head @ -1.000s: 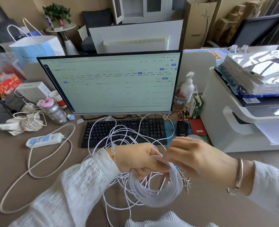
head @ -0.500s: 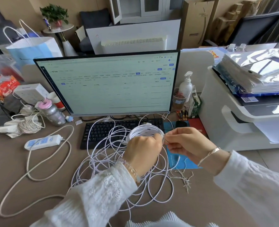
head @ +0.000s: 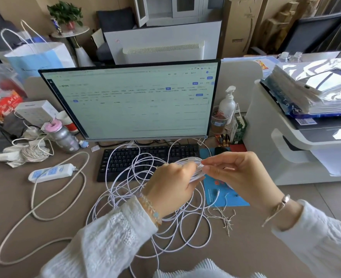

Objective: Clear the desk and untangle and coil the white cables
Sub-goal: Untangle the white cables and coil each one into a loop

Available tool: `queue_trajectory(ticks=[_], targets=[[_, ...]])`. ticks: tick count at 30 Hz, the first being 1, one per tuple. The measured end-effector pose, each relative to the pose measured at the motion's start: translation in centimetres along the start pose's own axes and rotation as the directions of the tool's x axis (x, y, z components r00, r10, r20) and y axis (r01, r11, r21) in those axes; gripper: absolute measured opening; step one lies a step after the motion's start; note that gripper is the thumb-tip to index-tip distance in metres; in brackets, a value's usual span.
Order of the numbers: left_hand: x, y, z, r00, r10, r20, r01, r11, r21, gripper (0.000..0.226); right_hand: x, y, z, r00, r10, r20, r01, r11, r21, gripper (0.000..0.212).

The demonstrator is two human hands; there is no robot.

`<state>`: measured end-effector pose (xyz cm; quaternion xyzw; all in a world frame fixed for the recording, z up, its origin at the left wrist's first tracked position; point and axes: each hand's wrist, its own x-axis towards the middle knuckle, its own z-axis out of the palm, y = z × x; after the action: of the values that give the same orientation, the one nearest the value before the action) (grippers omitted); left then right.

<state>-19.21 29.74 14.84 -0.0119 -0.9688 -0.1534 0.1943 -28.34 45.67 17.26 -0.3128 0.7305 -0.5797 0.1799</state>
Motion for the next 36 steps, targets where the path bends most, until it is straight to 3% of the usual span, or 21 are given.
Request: queue_trajectory(ticks=[4,7,10,14,17,21,28,34,36], targets=[[-0.1,0.4,-0.6,1.000,-0.021,-0.015,0.019,0.991,-0.130,0.041,-0.4,0.6,0.1,0.995,-0.099,0.010,0.100,0.995,-0.003,0.026],[-0.2,1.1,-1.5,0.996,-0.093,0.010,0.092,0.955,-0.283,0.032,-0.4,1.5,0.0,0.978,-0.210,0.017,0.211,0.971,-0.109,0.026],[-0.1,1.7,-2.2,0.982,-0.176,0.062,0.186,0.902,-0.389,0.037,-0.3,1.8,-0.1,0.975,-0.205,0.084,0.207,0.978,-0.018,0.032],[-0.2,2.1,-2.7,0.958,-0.245,0.146,0.285,0.787,-0.547,0.049,-0.4,2.1,0.3,0.961,-0.186,0.205,0.169,0.981,0.097,0.034],[-0.6,2.0,-2.8,0.942,-0.274,0.196,0.335,0.698,-0.633,0.049,-0.9,2.3,0.8,0.951,-0.178,0.251,0.182,0.983,0.009,0.043],[-0.7,1.4,-2.0,0.905,-0.310,0.292,0.421,0.539,-0.730,0.056,-1.6,2.6,1.7,0.951,-0.225,0.211,0.259,0.954,-0.151,0.044],[-1.2,0.9,-2.0,0.803,-0.353,0.480,0.579,0.270,-0.769,0.047,-0.6,2.2,1.7,0.949,-0.068,0.309,0.038,0.994,0.102,0.029],[-2.1,-0.4,-2.2,0.744,-0.389,0.543,0.603,0.042,-0.796,0.042,-0.2,2.4,4.1,0.973,-0.020,0.231,-0.018,0.987,0.162,0.028],[-2.8,-1.0,-2.3,0.723,-0.449,0.525,0.601,0.036,-0.798,0.035,0.2,2.5,5.0,0.984,0.033,0.173,-0.075,0.967,0.243,0.032]])
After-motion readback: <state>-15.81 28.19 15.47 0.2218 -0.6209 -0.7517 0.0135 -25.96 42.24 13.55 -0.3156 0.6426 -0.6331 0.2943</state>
